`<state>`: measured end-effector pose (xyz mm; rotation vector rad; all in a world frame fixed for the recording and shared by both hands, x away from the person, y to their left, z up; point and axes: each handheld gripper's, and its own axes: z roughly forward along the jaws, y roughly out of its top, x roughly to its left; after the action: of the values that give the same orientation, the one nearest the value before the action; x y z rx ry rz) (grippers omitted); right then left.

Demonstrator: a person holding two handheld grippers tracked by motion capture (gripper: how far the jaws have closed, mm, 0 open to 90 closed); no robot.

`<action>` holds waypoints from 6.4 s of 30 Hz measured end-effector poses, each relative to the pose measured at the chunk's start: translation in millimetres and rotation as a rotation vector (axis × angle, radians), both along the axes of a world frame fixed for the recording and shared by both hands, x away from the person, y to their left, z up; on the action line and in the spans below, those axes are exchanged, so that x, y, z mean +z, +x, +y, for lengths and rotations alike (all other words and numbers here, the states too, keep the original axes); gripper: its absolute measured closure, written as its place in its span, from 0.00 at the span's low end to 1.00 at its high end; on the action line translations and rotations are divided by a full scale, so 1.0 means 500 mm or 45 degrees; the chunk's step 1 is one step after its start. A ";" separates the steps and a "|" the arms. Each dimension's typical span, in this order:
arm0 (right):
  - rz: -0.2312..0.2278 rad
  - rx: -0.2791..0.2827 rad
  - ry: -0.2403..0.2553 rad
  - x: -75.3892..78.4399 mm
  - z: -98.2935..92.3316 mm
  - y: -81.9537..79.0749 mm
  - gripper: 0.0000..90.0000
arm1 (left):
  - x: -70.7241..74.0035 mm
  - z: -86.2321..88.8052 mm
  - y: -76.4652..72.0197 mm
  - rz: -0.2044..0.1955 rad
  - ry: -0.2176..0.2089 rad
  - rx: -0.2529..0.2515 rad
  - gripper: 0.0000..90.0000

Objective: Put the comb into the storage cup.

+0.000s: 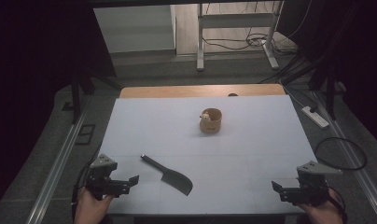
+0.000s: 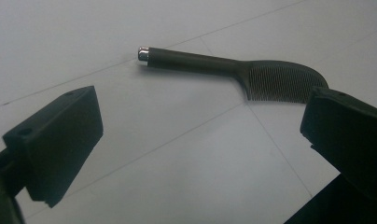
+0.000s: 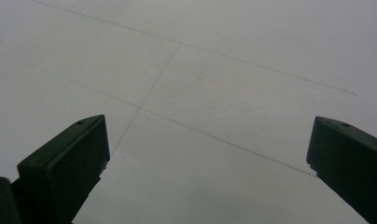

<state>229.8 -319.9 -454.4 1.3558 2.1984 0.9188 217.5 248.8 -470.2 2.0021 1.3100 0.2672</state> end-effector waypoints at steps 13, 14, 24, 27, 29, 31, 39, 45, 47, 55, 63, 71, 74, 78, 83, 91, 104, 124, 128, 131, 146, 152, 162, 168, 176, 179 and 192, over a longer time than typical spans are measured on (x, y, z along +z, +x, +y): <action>0.002 -0.001 -0.006 0.000 0.001 0.000 0.00 | 0.003 -0.014 0.041 0.008 0.004 -0.047 0.00; 0.003 0.002 -0.006 0.000 0.001 0.000 0.00 | 0.004 -0.016 0.044 0.009 0.009 -0.052 0.00; 0.000 -0.001 -0.007 0.000 0.001 0.000 0.00 | 0.004 -0.039 0.075 0.009 0.035 -0.090 0.00; -0.001 0.001 -0.006 0.000 0.001 0.000 0.00 | 0.003 -0.046 0.086 0.015 0.035 -0.098 0.00; -0.001 0.000 -0.006 0.000 0.001 0.000 0.00 | 0.003 -0.047 0.089 0.016 0.033 -0.100 0.00; -0.001 0.000 -0.007 0.000 0.001 0.000 0.00 | 0.002 -0.050 0.094 0.018 0.027 -0.101 0.00; -0.003 -0.001 -0.008 0.000 0.001 0.000 0.00 | 0.004 -0.063 0.118 0.024 0.039 -0.110 0.00; -0.001 0.002 -0.009 0.000 0.001 0.000 0.00 | 0.005 -0.076 0.142 0.036 0.050 -0.122 0.00; -0.001 0.002 -0.010 0.000 0.001 0.000 0.00 | 0.005 -0.078 0.146 0.040 0.060 -0.123 0.00; 0.003 0.001 -0.010 -0.001 0.001 0.001 0.00 | 0.004 -0.092 0.172 0.053 0.086 -0.140 0.00; 0.004 0.002 -0.010 -0.001 0.001 0.001 0.00 | 0.002 -0.106 0.201 0.070 0.101 -0.146 0.00; 0.010 0.001 -0.014 -0.001 0.001 0.002 0.00 | -0.002 -0.131 0.227 0.086 0.142 -0.180 0.00; 0.011 0.003 -0.014 -0.001 0.002 0.002 0.00 | -0.003 -0.142 0.239 0.097 0.152 -0.184 0.00; 0.011 0.014 -0.022 -0.002 0.004 0.002 0.00 | -0.007 -0.150 0.250 0.102 0.164 -0.192 0.03; 0.013 0.013 -0.022 -0.002 0.004 0.002 0.00 | -0.009 -0.150 0.255 0.105 0.170 -0.191 0.23; 0.015 0.017 -0.025 -0.002 0.004 0.003 0.00 | 0.000 -0.144 0.259 0.123 0.169 -0.193 0.73; 0.023 0.017 -0.028 -0.003 0.005 0.004 0.00 | -0.003 -0.123 0.263 0.125 0.192 -0.223 0.98; 0.025 0.020 -0.035 -0.003 0.006 0.004 0.00 | -0.078 -0.111 0.270 0.239 0.290 -0.190 0.98; 0.026 0.020 -0.035 -0.003 0.006 0.004 0.00 | -0.080 -0.099 0.270 0.252 0.281 -0.173 0.98; 0.027 0.022 -0.032 -0.003 0.006 0.004 0.00 | -0.082 -0.089 0.269 0.262 0.268 -0.164 0.98; 0.027 0.027 -0.039 -0.003 0.008 0.005 0.00 | -0.088 -0.063 0.239 0.331 0.278 -0.151 0.98; 0.027 0.030 -0.039 -0.003 0.008 0.005 0.00 | -0.079 -0.071 0.221 0.334 0.328 -0.160 0.98; 0.025 0.035 -0.051 -0.003 0.011 0.005 0.00 | -0.078 -0.073 0.195 0.380 0.288 -0.175 0.98; 0.017 0.043 -0.061 -0.003 0.013 0.004 0.00 | -0.076 -0.079 0.175 0.413 0.281 -0.199 0.98; 0.018 0.043 -0.062 -0.003 0.013 0.005 0.00 | -0.075 -0.085 0.157 0.448 0.279 -0.184 0.98; 0.016 0.047 -0.061 -0.003 0.013 0.005 0.00 | -0.077 -0.088 0.151 0.465 0.275 -0.185 0.98; 0.018 0.049 -0.057 -0.003 0.014 0.006 0.00 | -0.080 -0.112 0.126 0.497 0.268 -0.212 0.98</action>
<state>232.6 -313.1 -455.9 1.3072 2.2492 0.8707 280.5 192.6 -510.1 2.4149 1.3814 -0.0734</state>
